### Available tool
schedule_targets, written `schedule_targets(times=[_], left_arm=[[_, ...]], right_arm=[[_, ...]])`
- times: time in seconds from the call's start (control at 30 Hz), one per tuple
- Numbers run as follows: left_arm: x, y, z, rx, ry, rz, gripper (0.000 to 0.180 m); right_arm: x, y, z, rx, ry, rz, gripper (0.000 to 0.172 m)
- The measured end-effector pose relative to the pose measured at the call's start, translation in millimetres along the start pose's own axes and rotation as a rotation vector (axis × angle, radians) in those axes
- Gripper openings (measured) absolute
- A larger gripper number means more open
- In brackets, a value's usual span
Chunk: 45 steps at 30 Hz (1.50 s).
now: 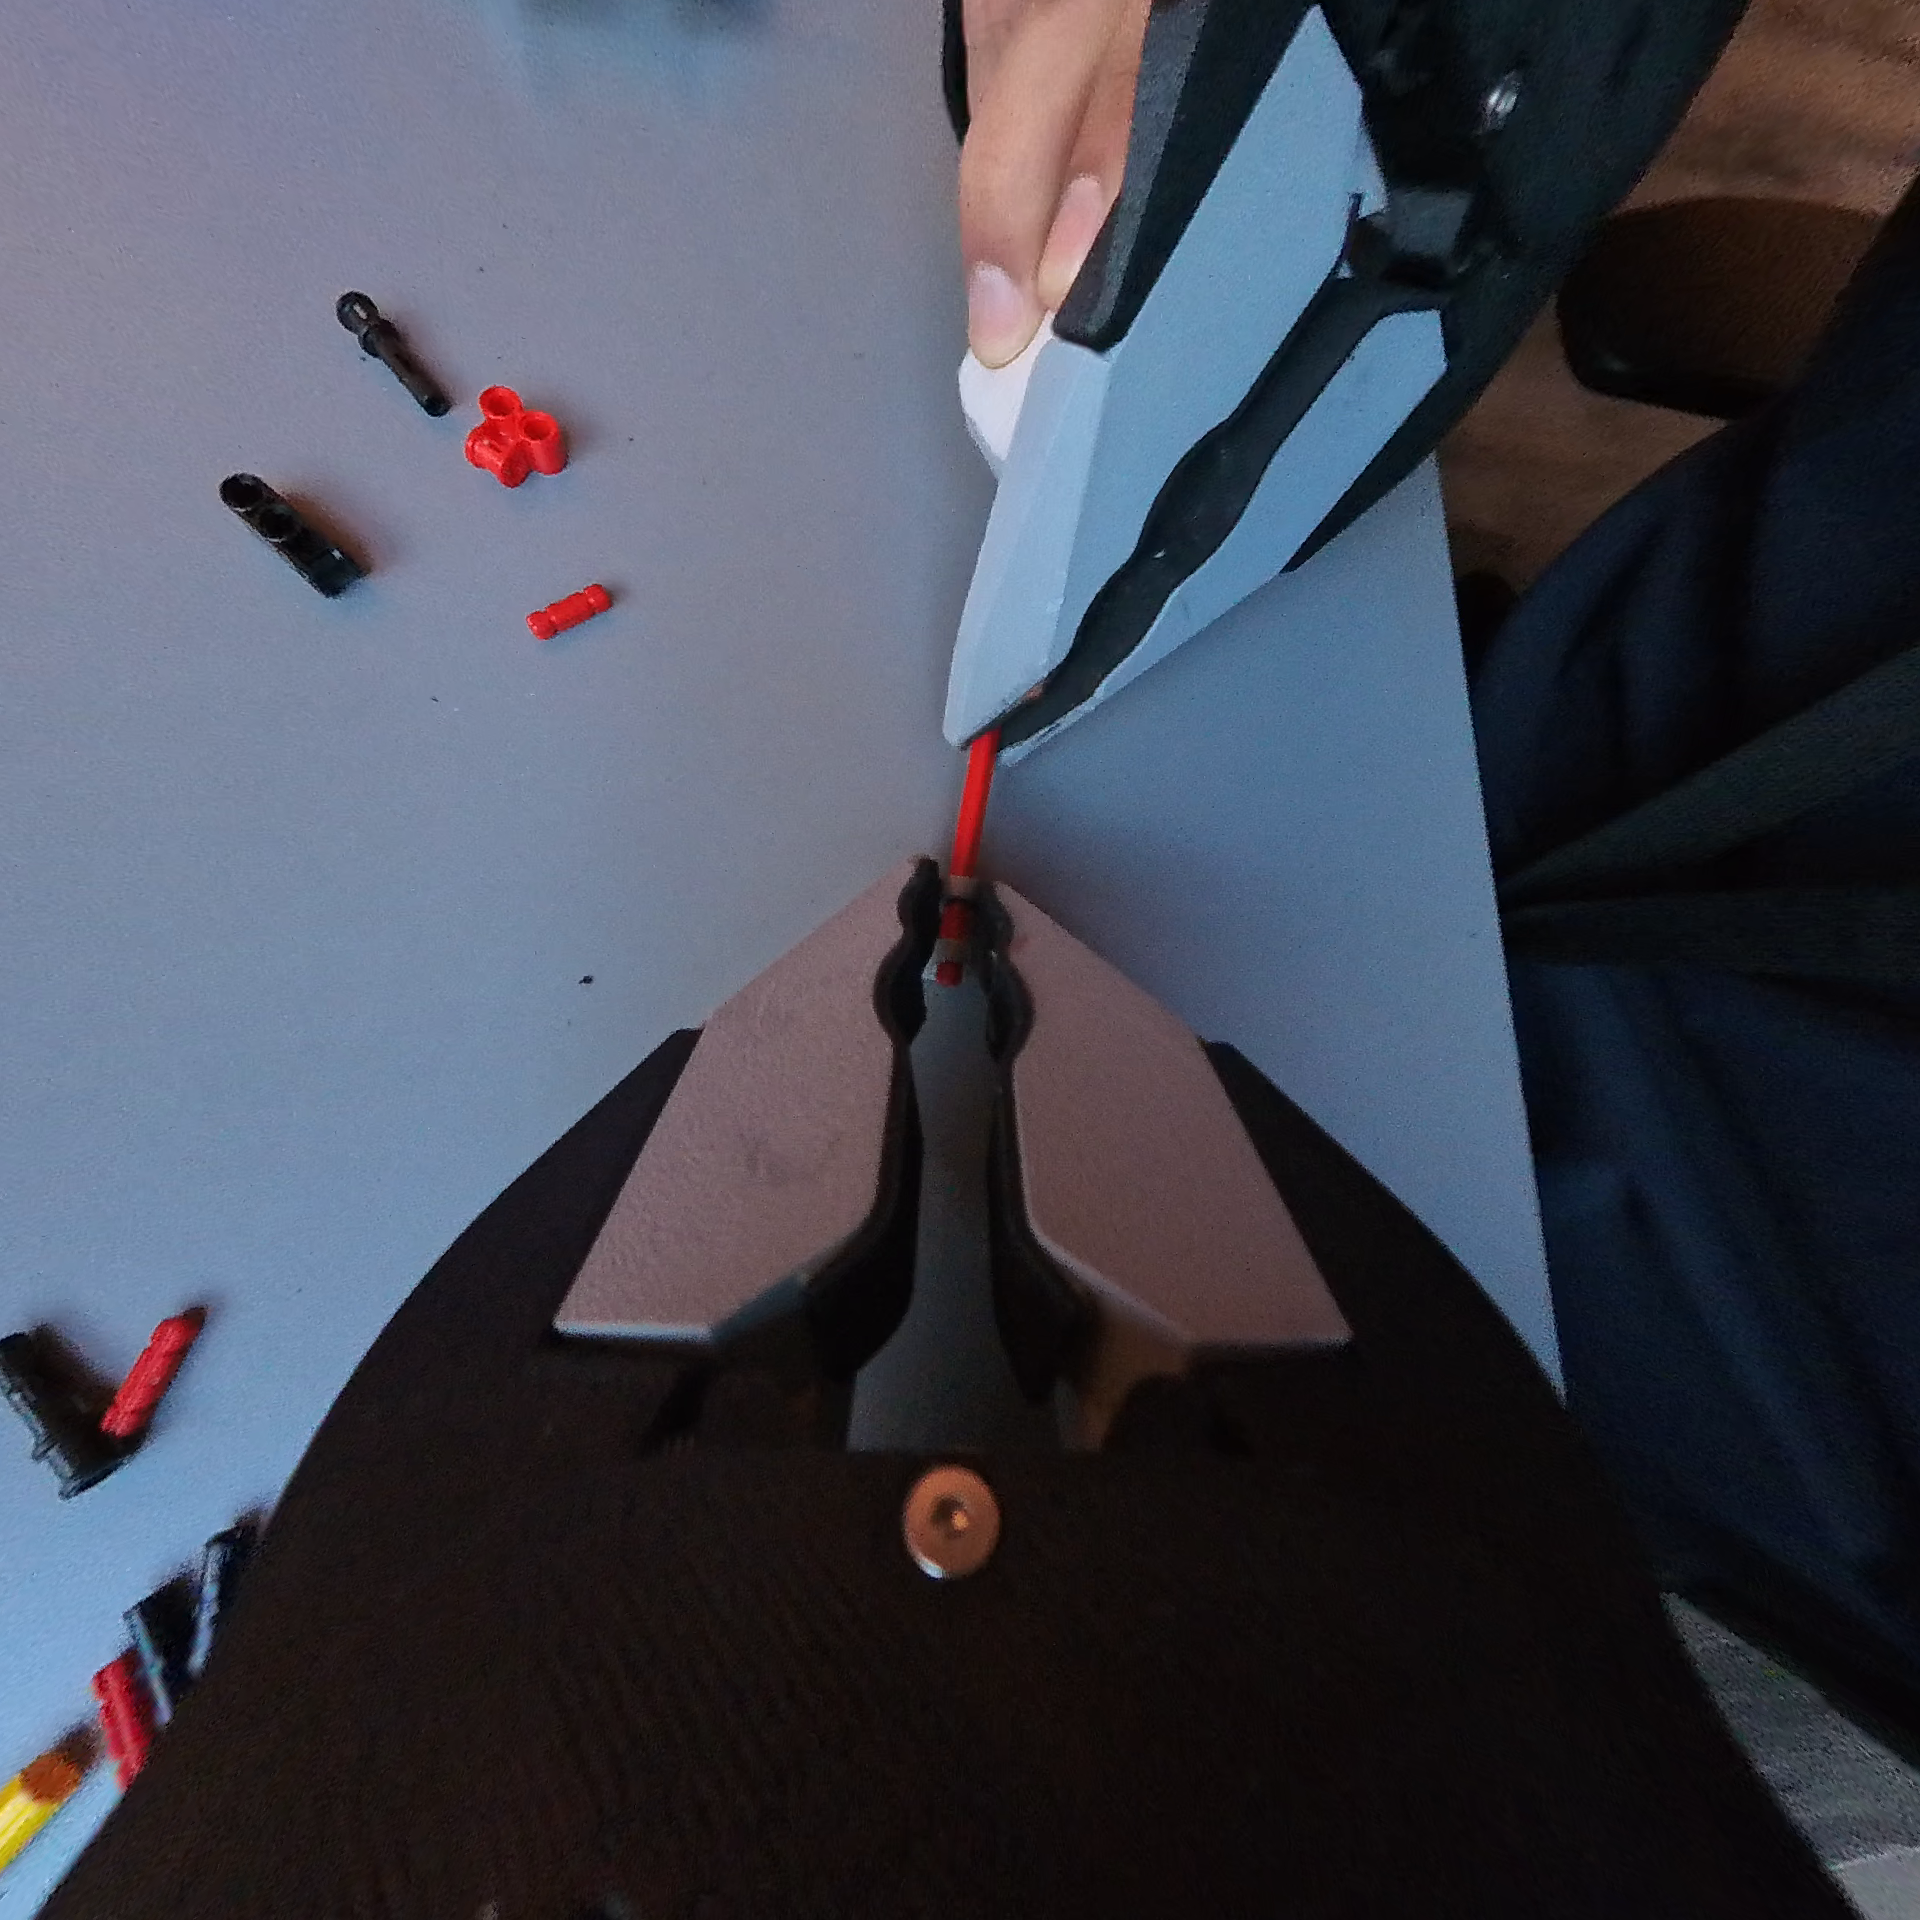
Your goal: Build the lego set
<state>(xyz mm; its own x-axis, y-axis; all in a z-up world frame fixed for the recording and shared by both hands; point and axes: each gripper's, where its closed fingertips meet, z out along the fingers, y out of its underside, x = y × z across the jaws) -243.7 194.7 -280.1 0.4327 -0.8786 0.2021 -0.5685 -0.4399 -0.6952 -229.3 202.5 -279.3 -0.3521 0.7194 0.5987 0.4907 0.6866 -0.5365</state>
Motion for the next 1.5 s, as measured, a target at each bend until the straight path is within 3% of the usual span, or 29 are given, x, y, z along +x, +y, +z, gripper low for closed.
schedule_targets(times=[0.77, 1.37, 1.47, 1.5], left_arm=[[-0.3, -0.1, 0.4, 0.045, -0.029, 0.027, 0.004], [-4.0, -0.3, -0.4, 0.052, -0.032, 0.013, 0.005], [-5.3, -0.8, -0.1, 0.054, -0.045, 0.021, 0.005], [-5.3, -1.0, -0.1, 0.055, -0.045, 0.021, 0.005]], right_arm=[[-1.3, 0.8, 6.5, -0.004, -0.059, 0.049, 0.000], [0.5, -6.7, 12.4, 0.077, -0.161, 0.166, 0.000], [5.2, -5.3, 11.6, 0.108, -0.198, 0.238, 0.002], [8.4, -5.5, 11.2, 0.115, -0.164, 0.233, 0.013]])
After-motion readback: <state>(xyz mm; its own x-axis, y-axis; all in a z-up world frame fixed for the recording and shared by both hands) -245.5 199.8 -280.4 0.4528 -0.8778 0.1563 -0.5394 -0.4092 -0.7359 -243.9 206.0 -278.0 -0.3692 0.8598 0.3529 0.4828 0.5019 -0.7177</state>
